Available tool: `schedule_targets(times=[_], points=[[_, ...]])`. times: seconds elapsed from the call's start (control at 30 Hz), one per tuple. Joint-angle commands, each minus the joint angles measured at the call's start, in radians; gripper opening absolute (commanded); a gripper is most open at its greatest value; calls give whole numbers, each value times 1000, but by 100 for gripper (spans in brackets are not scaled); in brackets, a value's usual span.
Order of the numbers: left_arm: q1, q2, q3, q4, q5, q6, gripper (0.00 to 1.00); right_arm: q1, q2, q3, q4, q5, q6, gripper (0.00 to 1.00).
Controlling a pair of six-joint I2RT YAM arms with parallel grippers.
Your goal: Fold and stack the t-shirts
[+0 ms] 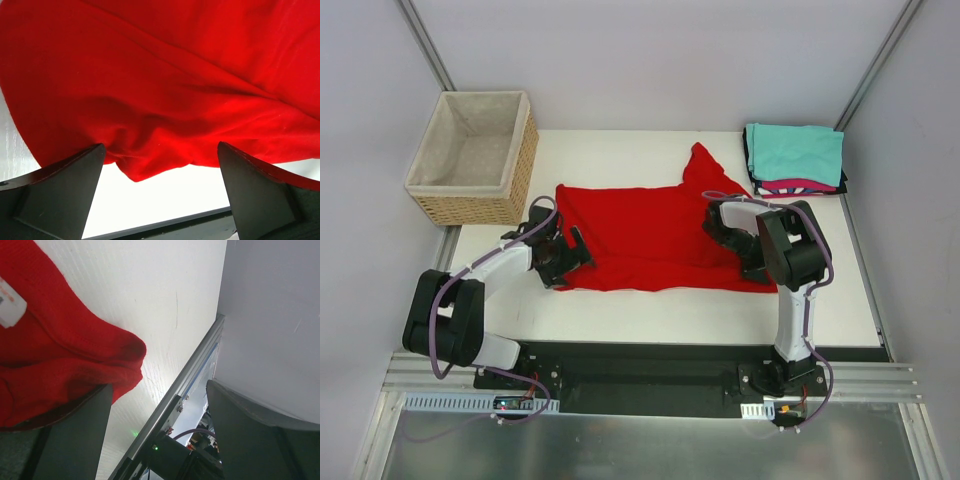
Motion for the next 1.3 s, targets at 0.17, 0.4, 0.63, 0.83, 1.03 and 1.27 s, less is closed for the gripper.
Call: schedule_targets(times=[0.17, 0.4, 0.63, 0.83, 1.03, 1.27], points=[[3, 30, -64, -45, -125, -15, 99, 1, -26, 3, -37, 18, 9, 79], [48, -67, -58, -169, -241, 13, 99, 1, -3, 23, -49, 15, 20, 79], [111, -64, -44, -230, -297, 5, 99, 1, -3, 20, -55, 20, 24, 79], [158, -57, -51, -235, -304, 1, 99, -1, -5, 22, -58, 23, 23, 79], [177, -67, -49, -236, -309, -1, 99, 1, 3, 22, -61, 23, 28, 80], [166, -84, -37, -207, -226, 10, 99, 18, -29, 25, -64, 12, 28, 79]])
